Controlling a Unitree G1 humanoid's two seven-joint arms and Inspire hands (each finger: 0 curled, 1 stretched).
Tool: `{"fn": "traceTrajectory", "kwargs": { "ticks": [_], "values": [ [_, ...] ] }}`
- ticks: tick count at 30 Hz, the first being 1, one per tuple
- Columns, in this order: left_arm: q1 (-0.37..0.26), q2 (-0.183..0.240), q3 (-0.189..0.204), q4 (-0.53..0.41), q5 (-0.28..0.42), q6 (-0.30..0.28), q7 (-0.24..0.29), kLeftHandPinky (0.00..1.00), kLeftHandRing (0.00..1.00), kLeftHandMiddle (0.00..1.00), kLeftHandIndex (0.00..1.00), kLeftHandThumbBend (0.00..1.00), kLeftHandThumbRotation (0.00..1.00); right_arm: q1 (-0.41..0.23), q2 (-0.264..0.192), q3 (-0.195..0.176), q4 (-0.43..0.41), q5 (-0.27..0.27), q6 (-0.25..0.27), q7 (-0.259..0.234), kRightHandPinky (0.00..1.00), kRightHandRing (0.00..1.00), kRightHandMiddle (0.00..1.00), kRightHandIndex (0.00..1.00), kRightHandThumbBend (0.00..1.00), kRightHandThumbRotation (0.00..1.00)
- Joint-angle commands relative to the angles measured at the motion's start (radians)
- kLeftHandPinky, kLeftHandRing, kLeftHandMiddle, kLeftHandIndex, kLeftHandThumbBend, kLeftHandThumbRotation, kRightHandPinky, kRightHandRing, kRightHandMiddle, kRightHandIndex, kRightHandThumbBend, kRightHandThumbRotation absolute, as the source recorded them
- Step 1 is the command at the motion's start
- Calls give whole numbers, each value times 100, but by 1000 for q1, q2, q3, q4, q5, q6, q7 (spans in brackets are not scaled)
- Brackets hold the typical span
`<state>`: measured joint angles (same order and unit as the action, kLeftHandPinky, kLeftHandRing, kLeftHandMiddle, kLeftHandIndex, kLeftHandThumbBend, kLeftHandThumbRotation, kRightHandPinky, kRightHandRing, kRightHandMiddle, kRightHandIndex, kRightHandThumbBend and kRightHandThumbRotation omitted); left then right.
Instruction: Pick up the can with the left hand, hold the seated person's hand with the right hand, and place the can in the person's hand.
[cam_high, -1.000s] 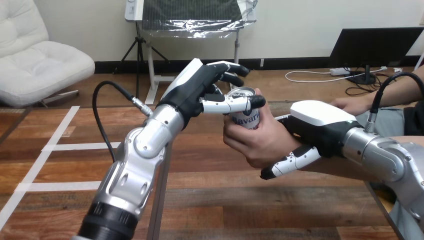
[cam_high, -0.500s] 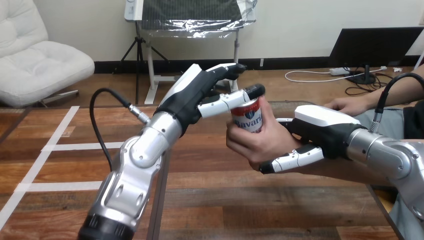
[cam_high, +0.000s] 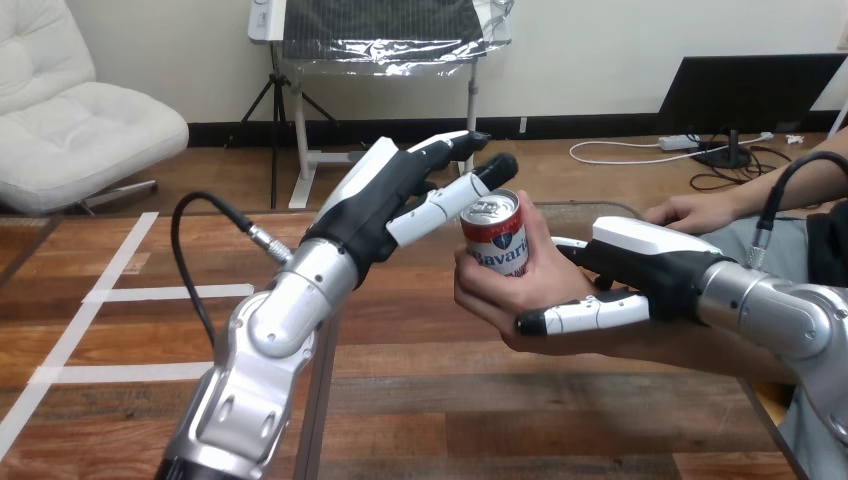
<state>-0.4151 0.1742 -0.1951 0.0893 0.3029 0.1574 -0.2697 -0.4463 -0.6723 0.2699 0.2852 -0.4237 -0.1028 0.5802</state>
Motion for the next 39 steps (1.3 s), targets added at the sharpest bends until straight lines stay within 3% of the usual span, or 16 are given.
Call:
{"fn": "traceTrajectory", "kwargs": {
  "ticks": [1, 14, 24, 30, 39],
  "values": [
    [10, 21, 36, -80, -20, -24, 17, 87, 94, 91, 88, 69, 96, 20, 9, -40, 0, 33, -12, -33, 73, 92, 93, 98, 100, 99],
    [97, 14, 73, -181, -60, -19, 42, 83, 91, 90, 86, 68, 91, 71, 32, -90, -22, 70, -22, -131, 73, 92, 95, 98, 100, 100],
    [177, 15, 103, -286, -90, -25, 57, 83, 90, 89, 85, 68, 90, 114, 62, -133, -71, 122, 7, -182, 77, 93, 96, 98, 100, 100],
    [221, 21, 117, -359, -92, -25, 66, 81, 88, 88, 84, 63, 92, 145, 87, -164, -116, 160, 28, -204, 79, 94, 97, 99, 100, 100],
    [283, 13, 143, -481, -118, 9, 70, 75, 86, 85, 82, 48, 95, 188, 119, -202, -174, 209, 27, -238, 81, 95, 97, 98, 100, 100]
  ]
}}
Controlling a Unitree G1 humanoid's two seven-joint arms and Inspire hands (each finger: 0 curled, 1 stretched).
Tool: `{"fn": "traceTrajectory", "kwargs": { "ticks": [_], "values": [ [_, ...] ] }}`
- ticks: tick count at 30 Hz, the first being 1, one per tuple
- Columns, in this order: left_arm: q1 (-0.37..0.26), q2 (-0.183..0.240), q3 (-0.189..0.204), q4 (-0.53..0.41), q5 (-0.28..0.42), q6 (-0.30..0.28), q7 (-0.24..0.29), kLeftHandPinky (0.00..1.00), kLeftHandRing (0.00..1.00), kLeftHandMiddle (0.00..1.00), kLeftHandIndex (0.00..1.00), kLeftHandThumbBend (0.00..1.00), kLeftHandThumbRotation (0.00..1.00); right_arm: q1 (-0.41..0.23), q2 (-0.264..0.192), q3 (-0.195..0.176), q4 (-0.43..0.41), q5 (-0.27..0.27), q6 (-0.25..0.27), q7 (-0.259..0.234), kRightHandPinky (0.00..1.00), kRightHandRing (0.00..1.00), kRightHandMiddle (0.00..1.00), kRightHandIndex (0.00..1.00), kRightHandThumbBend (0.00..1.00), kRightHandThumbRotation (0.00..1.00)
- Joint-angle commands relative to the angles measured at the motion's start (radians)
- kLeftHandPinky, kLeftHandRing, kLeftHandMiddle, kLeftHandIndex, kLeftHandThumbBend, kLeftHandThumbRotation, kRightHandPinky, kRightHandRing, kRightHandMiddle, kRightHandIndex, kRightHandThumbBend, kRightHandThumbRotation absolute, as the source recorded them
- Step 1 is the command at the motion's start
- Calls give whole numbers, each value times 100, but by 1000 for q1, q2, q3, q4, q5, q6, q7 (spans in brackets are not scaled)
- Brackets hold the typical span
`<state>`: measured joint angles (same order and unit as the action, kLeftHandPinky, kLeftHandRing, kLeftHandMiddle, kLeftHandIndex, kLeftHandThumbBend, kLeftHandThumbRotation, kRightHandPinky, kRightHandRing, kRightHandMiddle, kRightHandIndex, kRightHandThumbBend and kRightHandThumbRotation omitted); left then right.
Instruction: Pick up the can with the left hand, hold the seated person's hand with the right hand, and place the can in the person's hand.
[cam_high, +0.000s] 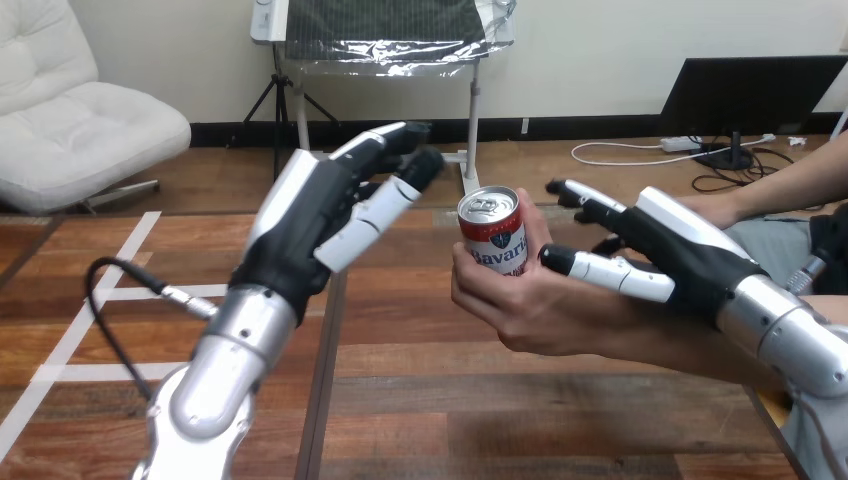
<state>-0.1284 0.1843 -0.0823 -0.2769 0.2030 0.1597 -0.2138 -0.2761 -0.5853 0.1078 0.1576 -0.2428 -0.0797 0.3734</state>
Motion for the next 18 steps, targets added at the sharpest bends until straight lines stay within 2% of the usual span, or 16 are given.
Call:
{"fn": "traceTrajectory", "kwargs": {
  "ticks": [1, 8, 15, 18],
  "values": [
    [3, 2, 32, -128, -22, 11, 14, 74, 86, 85, 82, 46, 95, 22, 35, -43, -52, 32, 1, -35, 82, 95, 97, 98, 100, 100],
    [47, -8, 51, -206, -47, 10, 19, 70, 85, 85, 81, 34, 96, 54, 71, -75, -75, 78, -53, -78, 83, 94, 96, 97, 96, 100],
    [88, -21, 68, -284, -83, 12, 28, 65, 82, 84, 81, 24, 99, 84, 112, -106, -80, 126, -158, -122, 84, 93, 94, 95, 90, 100],
    [107, -28, 73, -312, -85, 16, 42, 62, 80, 82, 79, 24, 100, 93, 131, -119, -82, 155, -195, -128, 85, 93, 94, 94, 90, 100]
  ]
}}
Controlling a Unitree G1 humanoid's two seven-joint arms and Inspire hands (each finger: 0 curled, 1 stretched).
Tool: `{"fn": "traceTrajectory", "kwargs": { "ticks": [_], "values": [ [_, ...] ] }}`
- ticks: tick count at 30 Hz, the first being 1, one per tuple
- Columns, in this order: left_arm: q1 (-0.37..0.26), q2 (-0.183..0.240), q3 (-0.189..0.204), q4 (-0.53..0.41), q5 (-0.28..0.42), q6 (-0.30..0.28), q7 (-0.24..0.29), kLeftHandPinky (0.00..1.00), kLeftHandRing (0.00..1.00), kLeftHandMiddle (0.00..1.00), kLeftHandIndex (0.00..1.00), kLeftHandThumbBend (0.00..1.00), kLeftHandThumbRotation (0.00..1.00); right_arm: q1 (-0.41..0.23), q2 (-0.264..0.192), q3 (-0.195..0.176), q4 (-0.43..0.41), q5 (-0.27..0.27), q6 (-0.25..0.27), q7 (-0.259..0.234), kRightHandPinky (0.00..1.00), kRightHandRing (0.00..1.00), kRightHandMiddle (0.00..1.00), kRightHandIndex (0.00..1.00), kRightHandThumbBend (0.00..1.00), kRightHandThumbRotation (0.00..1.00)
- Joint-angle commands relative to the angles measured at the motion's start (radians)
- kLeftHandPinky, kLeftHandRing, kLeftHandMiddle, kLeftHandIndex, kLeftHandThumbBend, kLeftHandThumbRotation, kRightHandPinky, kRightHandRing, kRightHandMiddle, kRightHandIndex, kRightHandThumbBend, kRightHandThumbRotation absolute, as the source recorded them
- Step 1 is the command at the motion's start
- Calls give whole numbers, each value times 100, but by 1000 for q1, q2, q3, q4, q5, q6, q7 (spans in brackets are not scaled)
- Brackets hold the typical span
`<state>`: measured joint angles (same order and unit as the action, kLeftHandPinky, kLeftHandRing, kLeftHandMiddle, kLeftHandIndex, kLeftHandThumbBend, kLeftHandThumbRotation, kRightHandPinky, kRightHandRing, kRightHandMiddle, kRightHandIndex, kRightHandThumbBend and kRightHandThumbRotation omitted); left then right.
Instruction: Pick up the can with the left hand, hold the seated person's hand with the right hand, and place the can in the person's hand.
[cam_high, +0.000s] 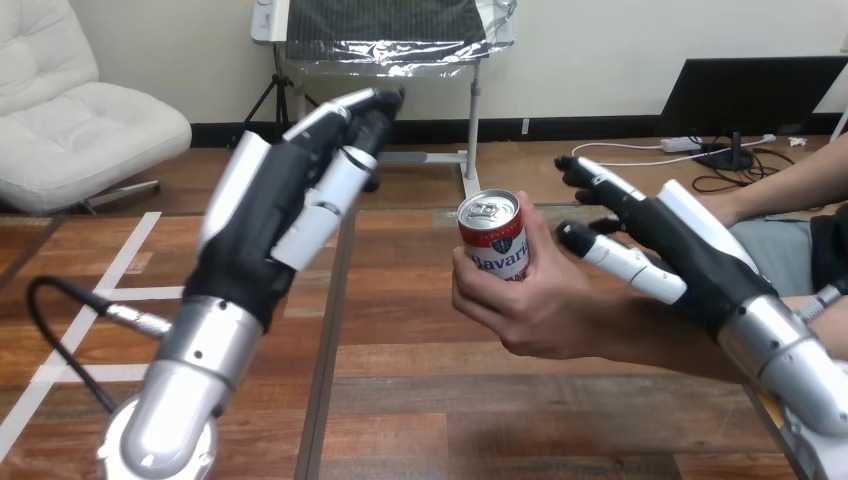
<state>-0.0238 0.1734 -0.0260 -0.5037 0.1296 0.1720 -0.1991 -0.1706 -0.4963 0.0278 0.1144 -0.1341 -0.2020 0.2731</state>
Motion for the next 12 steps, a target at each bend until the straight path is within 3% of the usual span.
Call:
{"fn": "traceTrajectory", "kwargs": {
  "ticks": [1, 12],
  "values": [
    [7, -20, 18, -95, -11, 9, 33, 61, 80, 82, 79, 25, 100, -10, 48, -42, -39, 55, -85, -30, 86, 93, 94, 94, 91, 100],
    [73, -54, 48, -175, -45, -1, 75, 49, 75, 77, 74, 39, 99, 37, 103, -72, -94, 137, -160, -42, 90, 95, 94, 94, 95, 100]
  ]
}}
